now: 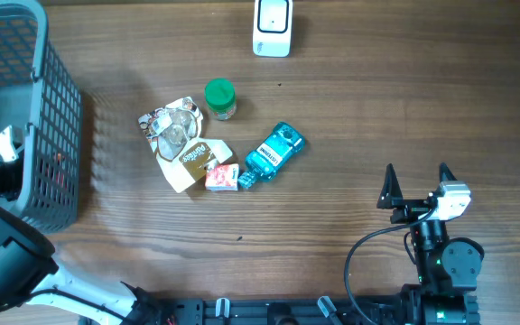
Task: Scan the item barcode
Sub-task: 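Lower the left gripper into the basket toward the black snack packet, then grasp the black-and-orange snack packet with the left gripper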
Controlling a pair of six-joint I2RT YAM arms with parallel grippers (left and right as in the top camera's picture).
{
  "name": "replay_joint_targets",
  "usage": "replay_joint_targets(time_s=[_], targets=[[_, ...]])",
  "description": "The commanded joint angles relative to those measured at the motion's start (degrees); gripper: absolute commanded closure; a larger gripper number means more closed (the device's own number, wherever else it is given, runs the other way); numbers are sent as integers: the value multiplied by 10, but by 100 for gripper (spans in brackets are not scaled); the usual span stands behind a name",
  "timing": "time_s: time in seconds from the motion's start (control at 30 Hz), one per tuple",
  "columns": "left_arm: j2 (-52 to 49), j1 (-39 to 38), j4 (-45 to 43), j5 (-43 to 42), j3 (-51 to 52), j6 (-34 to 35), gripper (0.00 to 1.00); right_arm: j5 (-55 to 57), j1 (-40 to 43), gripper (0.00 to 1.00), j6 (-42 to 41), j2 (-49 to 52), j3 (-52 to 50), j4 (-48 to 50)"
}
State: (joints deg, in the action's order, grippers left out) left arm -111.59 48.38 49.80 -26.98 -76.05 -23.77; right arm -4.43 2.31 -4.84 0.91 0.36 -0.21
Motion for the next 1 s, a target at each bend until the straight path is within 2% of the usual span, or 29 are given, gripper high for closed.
replay_joint_targets(time_s=[0.0,0.13,0.2,0.3,0.37,0.53,0.6,0.7,0.8,0.9,0.93,0.97], targets=[[-19,0,-2,26,18,-3,96,6,2,0,3,-1,0,2],[-19,0,0,3,18,-2,96,6,2,0,3,-1,0,2],[-19,0,0,-35,18,-2,96,6,2,0,3,-1,0,2],[-19,0,-1,-60,12,29,96,6,2,0,3,-1,0,2],[-19,0,15,-65,-7,54,96,6,2,0,3,-1,0,2],[-19,0,60,-118,-43,54,96,6,2,0,3,-1,0,2],[-19,0,68,-108,-42,54,96,6,2,0,3,-1,0,2],[-19,0,78,-43,-42,54,96,6,2,0,3,-1,0,2],[-19,0,69,-40,-33,53,89,6,2,0,3,-1,0,2],[-19,0,38,-40,-2,54,89,6,2,0,3,-1,0,2],[-19,-1,24,-40,14,54,87,6,2,0,3,-1,0,2],[-19,-1,10,-40,31,54,79,6,2,0,3,-1,0,2]])
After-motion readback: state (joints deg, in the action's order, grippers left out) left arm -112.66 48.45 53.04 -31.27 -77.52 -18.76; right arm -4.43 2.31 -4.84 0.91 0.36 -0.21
